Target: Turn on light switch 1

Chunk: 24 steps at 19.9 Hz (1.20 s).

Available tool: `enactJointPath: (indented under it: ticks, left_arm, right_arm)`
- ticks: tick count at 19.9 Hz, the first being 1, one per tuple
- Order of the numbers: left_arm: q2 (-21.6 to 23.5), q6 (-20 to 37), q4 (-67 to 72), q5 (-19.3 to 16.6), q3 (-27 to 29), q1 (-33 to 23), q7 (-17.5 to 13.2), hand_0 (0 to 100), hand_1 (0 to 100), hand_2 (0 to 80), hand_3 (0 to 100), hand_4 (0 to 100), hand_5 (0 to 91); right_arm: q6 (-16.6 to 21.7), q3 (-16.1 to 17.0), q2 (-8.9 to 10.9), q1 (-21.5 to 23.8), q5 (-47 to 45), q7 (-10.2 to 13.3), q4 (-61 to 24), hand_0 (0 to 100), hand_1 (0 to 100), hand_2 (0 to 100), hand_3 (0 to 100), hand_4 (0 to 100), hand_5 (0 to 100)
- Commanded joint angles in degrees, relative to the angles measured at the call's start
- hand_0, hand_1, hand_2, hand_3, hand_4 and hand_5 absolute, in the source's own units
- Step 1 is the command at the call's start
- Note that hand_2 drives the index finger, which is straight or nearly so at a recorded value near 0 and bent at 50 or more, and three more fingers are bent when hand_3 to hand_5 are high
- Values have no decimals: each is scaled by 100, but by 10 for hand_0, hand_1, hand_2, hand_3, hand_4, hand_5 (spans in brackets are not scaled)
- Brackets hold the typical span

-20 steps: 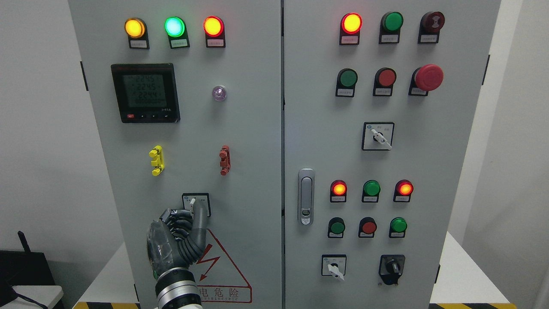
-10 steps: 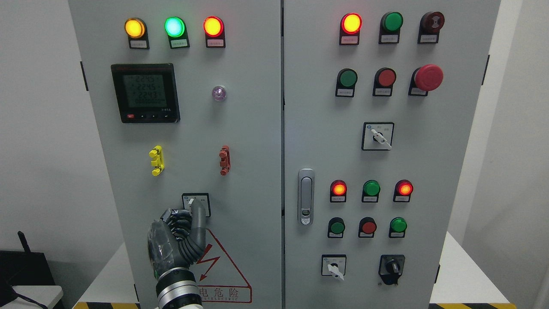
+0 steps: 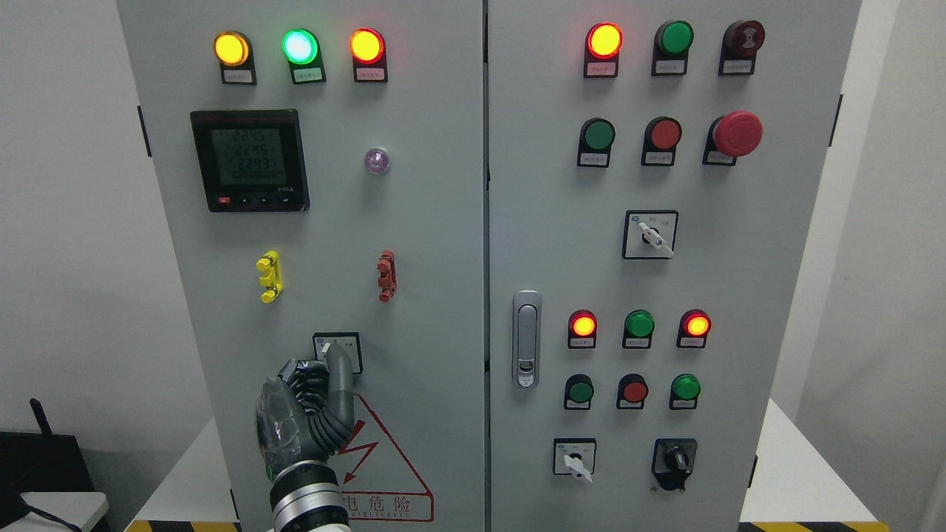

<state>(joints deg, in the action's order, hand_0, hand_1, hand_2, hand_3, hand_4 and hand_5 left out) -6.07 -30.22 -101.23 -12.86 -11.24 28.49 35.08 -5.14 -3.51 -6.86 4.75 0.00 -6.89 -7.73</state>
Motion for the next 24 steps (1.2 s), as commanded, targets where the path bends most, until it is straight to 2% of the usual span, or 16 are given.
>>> enactJointPath:
  ticks: [1, 7, 9, 11, 13, 18, 22, 24]
  left_arm:
    - [0, -1, -2, 3, -1, -1, 26, 606, 251, 598, 828, 872, 771]
    - [0, -1, -2, 3, -1, -1, 26, 633, 235, 597, 830, 873, 772]
    - [0, -1, -2, 20, -1, -1, 26, 662, 190, 595, 830, 873, 772]
    - [0, -1, -2, 73, -1, -1, 26, 643, 177, 595, 832, 873, 772]
    - [0, -1, -2, 82, -1, -1, 34, 578, 171, 593, 832, 873, 772]
    - [-8, -1, -2, 82, 8, -19, 34, 319, 223, 591, 830, 871, 770]
    - [-8, -1, -2, 99, -1, -10, 25, 246, 247, 591, 828, 871, 770]
    - [-8, -1, -2, 117, -1, -10, 26, 174, 273, 591, 829, 871, 770]
  right_arm:
    - [-4, 0, 0, 0, -97, 3, 0, 120, 389, 0, 0, 0, 0]
    - [-4, 0, 0, 0, -97, 3, 0, 120, 389, 0, 0, 0, 0]
    - [-4, 0, 0, 0, -97, 3, 0, 120, 389, 0, 0, 0, 0]
    - [-4, 0, 0, 0, -105, 3, 0, 120, 389, 0, 0, 0, 0]
    - [-4, 0, 0, 9, -97, 3, 0, 120, 389, 0, 0, 0, 0]
    - [-4, 0, 0, 0, -97, 3, 0, 120, 389, 0, 0, 0, 0]
    - [-4, 0, 0, 0, -97, 3, 0, 120, 389, 0, 0, 0, 0]
    - [-4, 0, 0, 0, -97, 3, 0, 120, 389, 0, 0, 0, 0]
